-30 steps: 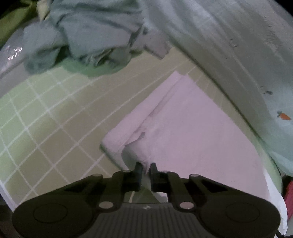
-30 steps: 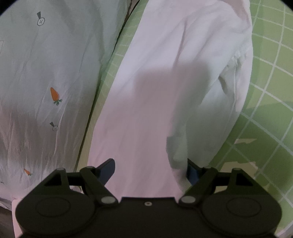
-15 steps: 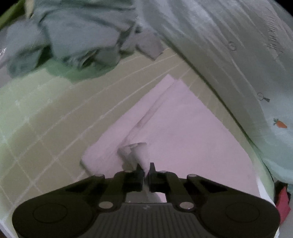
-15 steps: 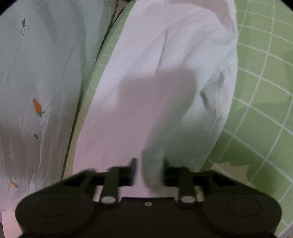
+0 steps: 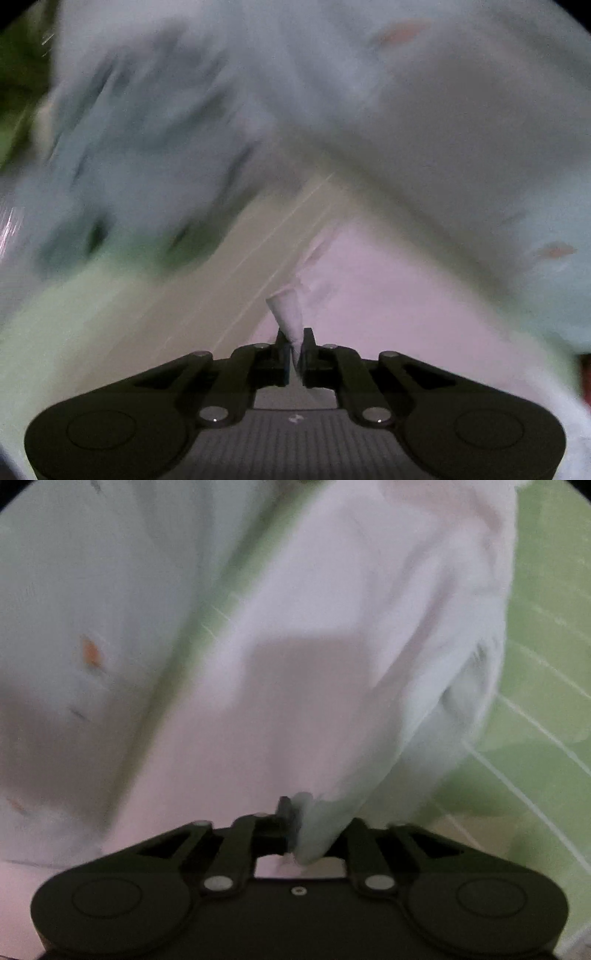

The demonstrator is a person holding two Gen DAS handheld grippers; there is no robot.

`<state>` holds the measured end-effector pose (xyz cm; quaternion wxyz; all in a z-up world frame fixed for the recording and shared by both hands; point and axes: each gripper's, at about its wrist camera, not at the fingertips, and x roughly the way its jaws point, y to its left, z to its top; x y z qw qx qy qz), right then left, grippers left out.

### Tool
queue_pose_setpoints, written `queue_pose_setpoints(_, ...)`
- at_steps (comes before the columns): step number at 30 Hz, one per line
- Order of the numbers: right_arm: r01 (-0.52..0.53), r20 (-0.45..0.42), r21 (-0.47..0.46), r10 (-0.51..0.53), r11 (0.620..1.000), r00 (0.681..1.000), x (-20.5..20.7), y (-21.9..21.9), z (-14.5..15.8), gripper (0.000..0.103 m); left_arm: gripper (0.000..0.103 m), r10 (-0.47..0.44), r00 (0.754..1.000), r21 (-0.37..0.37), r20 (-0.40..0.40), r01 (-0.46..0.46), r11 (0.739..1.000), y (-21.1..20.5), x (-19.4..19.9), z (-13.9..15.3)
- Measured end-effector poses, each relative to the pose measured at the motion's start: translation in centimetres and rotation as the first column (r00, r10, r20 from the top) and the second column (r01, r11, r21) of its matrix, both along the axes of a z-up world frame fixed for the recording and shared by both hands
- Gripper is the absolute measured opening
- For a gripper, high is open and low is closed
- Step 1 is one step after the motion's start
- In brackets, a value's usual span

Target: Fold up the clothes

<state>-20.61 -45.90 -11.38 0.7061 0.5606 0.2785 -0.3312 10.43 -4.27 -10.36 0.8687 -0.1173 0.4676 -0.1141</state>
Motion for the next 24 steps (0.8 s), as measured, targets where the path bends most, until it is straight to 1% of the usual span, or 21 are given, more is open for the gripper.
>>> queue_pose_setpoints(1,-0.008,-0.055,0.016,0.009,1.000,0.998,0.2,0.3,-0.7,0.030,0.013,0.037,0.997,0.022,-0.068,-0.035,0.999,0.4,0.1,-1.9)
queue_pose_setpoints(2,-0.015,-0.047,0.012,0.016,1.000,0.999,0.1,0.6,-0.7,0.037,0.015,0.064,0.992,0.027,-0.107,-0.062,0.998,0.8,0.0,-2.8)
queue_pose_setpoints(3,-0.026,-0.048,0.007,0.027,1.000,0.999,0.2,0.7,-0.4,0.051,0.017,0.074,0.991,0.017,-0.115,-0.072,0.997,1.3,-0.3,-3.0)
queue_pose_setpoints(4,-0.035,-0.056,-0.007,0.034,0.999,0.998,0.3,0.7,0.0,0.061,0.023,0.074,0.991,0.000,-0.110,-0.075,0.997,1.6,-0.5,-2.7)
queue_pose_setpoints(5,-0.044,-0.070,-0.030,0.042,0.999,0.997,0.6,0.5,0.4,0.064,0.035,0.076,0.992,-0.012,-0.098,-0.077,0.997,1.6,-0.6,-2.4)
queue_pose_setpoints(6,-0.063,-0.093,-0.057,0.058,0.996,0.994,1.1,0.5,0.9,0.071,0.043,0.077,0.994,-0.013,-0.082,-0.078,0.997,1.6,-0.6,-2.0)
queue_pose_setpoints(7,-0.083,-0.116,-0.084,0.073,0.993,0.991,1.5,0.5,1.4,0.082,0.060,0.080,0.994,-0.001,-0.069,-0.081,0.997,1.5,-0.5,-1.8)
queue_pose_setpoints(8,-0.102,-0.154,-0.118,0.083,0.988,0.985,2.1,0.7,1.9,0.087,0.070,0.086,0.995,0.024,-0.057,-0.085,0.996,1.2,-0.5,-1.6)
queue_pose_setpoints(9,-0.122,-0.191,-0.151,0.092,0.981,0.977,2.7,1.0,2.3,0.091,0.072,0.089,0.995,0.048,-0.054,-0.086,0.995,0.9,-0.6,-1.6)
queue_pose_setpoints(11,-0.161,-0.262,-0.210,0.103,0.964,0.959,3.5,1.3,3.0,0.093,0.077,0.089,0.993,0.090,-0.071,-0.083,0.992,0.5,-0.8,-2.1)
queue_pose_setpoints(12,-0.180,-0.324,-0.233,0.098,0.956,0.941,3.9,1.4,3.3,0.096,0.079,0.087,0.992,0.102,-0.090,-0.078,0.992,0.4,-0.8,-2.5)
queue_pose_setpoints(14,-0.202,-0.427,-0.260,0.075,0.944,0.901,4.5,1.3,3.5,0.097,0.082,0.084,0.988,0.127,-0.129,-0.068,0.990,0.2,-0.7,-3.3)
queue_pose_setpoints(16,-0.202,-0.482,-0.275,0.047,0.940,0.875,4.2,1.2,3.3,0.096,0.082,0.057,0.990,0.140,-0.128,-0.039,0.989,-0.1,-1.0,-3.5)
queue_pose_setpoints(18,-0.184,-0.536,-0.295,-0.003,0.937,0.844,2.8,0.8,3.1,0.096,0.083,0.032,0.991,0.145,-0.130,-0.013,0.989,-0.5,-1.2,-3.5)
queue_pose_setpoints(19,-0.185,-0.549,-0.322,-0.024,0.929,0.835,2.4,1.2,3.2,0.096,0.083,0.024,0.991,0.148,-0.129,-0.005,0.989,-0.7,-1.3,-3.6)
queue_pose_setpoints(22,-0.209,-0.520,-0.438,-0.057,0.875,0.852,2.0,1.8,4.3,0.096,0.085,0.010,0.992,0.157,-0.124,0.010,0.988,-1.1,-1.5,-3.8)
queue_pose_setpoints(23,-0.221,-0.507,-0.477,-0.061,0.851,0.860,2.2,1.9,4.6,0.096,0.088,0.005,0.992,0.158,-0.123,0.015,0.987,-1.2,-1.6,-3.8)
queue_pose_setpoints(24,-0.253,-0.498,-0.522,-0.050,0.814,0.866,2.4,2.1,4.9,0.097,0.090,0.000,0.992,0.157,-0.122,0.019,0.987,-1.3,-1.7,-3.9)
